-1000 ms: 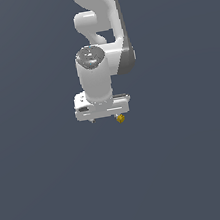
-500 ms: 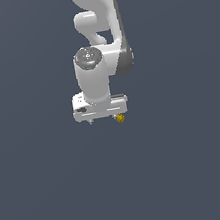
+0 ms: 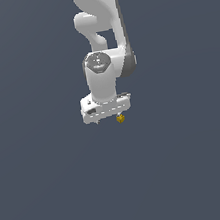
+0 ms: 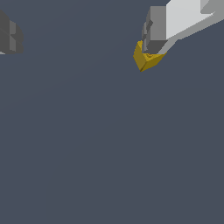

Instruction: Pick up the object and move it to a goal position.

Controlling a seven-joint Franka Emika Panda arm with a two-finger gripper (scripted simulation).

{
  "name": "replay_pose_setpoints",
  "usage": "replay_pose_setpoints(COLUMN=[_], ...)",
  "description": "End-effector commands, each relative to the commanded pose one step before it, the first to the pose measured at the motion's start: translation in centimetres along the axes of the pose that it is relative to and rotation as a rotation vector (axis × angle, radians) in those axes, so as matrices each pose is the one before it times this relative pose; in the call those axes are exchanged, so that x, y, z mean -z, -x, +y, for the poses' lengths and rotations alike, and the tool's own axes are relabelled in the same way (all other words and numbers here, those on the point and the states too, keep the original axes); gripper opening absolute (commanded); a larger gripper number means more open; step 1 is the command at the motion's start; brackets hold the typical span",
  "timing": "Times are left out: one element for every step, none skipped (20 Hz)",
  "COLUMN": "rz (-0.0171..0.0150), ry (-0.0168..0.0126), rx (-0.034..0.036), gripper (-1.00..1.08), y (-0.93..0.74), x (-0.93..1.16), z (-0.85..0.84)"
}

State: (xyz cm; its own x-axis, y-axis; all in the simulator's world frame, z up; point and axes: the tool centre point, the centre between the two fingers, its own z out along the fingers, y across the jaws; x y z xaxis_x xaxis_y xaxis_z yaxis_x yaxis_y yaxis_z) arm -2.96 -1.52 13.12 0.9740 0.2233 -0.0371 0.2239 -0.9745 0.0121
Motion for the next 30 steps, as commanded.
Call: replay_pose_setpoints(rz=[0.00531,0.00272,0.00292,0.00287,0.00278,0.00268,0.00257,0.00244,0.0023,0.00215,0.00199,0.00181,0.00163,0.00143,0.00123,0.00101,0.00079,0.00058,0.00034,0.00011,-0.00124,0.0,0.0,0.00008,0.0,0.00008,0.0,0.00017,0.00012,0.00009], ry=[0.0004,0.00007,-0.00002,-0.00012,-0.00019,-0.00025,-0.00029,-0.00032,-0.00034,-0.00034,-0.00034,-0.00033,-0.0003,-0.00028,-0.00024,-0.0002,-0.00016,-0.00012,-0.00007,-0.00002,-0.00031,0.0,0.0,0.00002,0.0,0.00001,0.0,0.0,0.0,0.0], rx=[0.07098,0.03269,0.03411,0.03262,0.03072,0.02878,0.02686,0.0249,0.02294,0.02097,0.01898,0.01701,0.01501,0.01302,0.01104,0.00902,0.007,0.00504,0.00299,0.00097,-0.0059,0.0,0.0,0.00048,0.0,0.00048,0.0,0.00096,0.00068,0.00048], gripper=[1.0,1.0,1.0,1.0,1.0,1.0,1.0,1.0,1.0,1.0,1.0,1.0,1.0,1.0,1.0,1.0,1.0,1.0,1.0,1.0,1.0,1.0,1.0,1.0,1.0,1.0,1.0,1.0,1.0,1.0], y=[0.593,0.255,0.26,0.241,0.22,0.2,0.18,0.161,0.143,0.127,0.111,0.096,0.083,0.069,0.057,0.046,0.035,0.024,0.015,0.006,-0.025,0.002,0.006,-0.003,0.015,0.006,0.023,0.0,0.011,0.019], x=[-1.136,-0.498,-0.508,-0.474,-0.435,-0.399,-0.364,-0.331,-0.299,-0.268,-0.239,-0.21,-0.183,-0.157,-0.131,-0.107,-0.082,-0.058,-0.035,-0.012,0.048,-0.03,-0.09,-0.146,-0.209,-0.264,-0.326,-0.376,-0.433,-0.488], z=[-1.097,-0.524,-0.56,-0.548,-0.528,-0.504,-0.479,-0.451,-0.422,-0.391,-0.357,-0.324,-0.288,-0.252,-0.216,-0.177,-0.137,-0.1,-0.059,-0.018,0.088,0.001,0.002,-0.019,0.004,-0.017,0.006,-0.036,-0.023,-0.012])
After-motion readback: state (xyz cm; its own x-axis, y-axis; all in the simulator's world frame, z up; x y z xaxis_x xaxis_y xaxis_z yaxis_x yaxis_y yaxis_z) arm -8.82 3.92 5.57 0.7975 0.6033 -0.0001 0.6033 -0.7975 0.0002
